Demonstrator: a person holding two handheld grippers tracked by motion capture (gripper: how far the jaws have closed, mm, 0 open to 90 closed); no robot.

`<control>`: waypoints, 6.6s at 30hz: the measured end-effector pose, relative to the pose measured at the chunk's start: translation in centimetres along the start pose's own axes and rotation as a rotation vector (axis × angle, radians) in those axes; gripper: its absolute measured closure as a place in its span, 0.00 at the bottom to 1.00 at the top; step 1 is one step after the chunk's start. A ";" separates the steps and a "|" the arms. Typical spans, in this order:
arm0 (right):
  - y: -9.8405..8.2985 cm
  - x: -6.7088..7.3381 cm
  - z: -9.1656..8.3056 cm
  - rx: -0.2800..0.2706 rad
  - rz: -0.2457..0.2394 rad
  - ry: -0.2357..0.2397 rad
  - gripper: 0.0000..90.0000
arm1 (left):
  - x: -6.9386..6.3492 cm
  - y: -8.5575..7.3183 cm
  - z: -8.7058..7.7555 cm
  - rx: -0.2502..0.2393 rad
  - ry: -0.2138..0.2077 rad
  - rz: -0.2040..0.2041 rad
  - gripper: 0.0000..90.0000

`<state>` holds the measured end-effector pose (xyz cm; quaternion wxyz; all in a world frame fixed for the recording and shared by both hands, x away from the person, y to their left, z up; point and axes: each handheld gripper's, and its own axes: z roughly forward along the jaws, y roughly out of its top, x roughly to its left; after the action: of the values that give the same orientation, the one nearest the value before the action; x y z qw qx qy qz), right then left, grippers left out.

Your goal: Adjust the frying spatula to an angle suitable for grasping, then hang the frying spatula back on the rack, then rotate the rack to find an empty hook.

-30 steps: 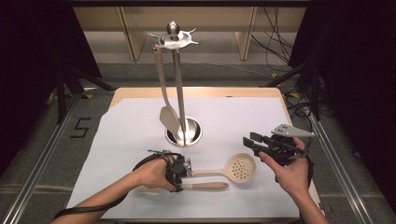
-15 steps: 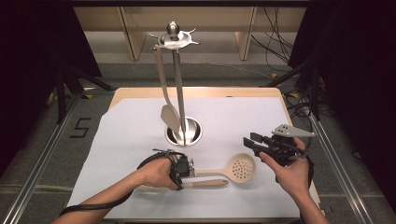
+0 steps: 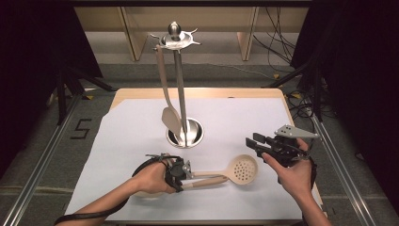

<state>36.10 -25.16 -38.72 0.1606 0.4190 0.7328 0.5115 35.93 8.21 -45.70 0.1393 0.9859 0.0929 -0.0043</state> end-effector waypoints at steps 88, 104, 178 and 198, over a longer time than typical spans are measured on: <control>5.6 8.7 6.3 -0.084 0.080 0.148 0.61 | -0.1 1.3 -7.6 -0.760 0.326 -0.339 0.87; 6.7 8.9 5.1 -0.109 0.062 0.199 0.82 | 0.0 2.5 -7.9 -0.768 0.340 -0.272 0.86; 1.9 2.6 2.8 -0.029 -0.050 0.037 0.66 | 3.0 1.3 -13.3 -0.960 0.172 -0.336 0.86; 0.9 1.6 2.0 -0.015 -0.012 -0.014 0.66 | 4.1 1.0 -15.2 -0.962 0.227 -0.350 0.86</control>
<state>36.90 -22.63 -38.43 0.1718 0.4171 0.7304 0.5129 39.91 12.19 -30.98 0.5624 0.7745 0.2625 0.1226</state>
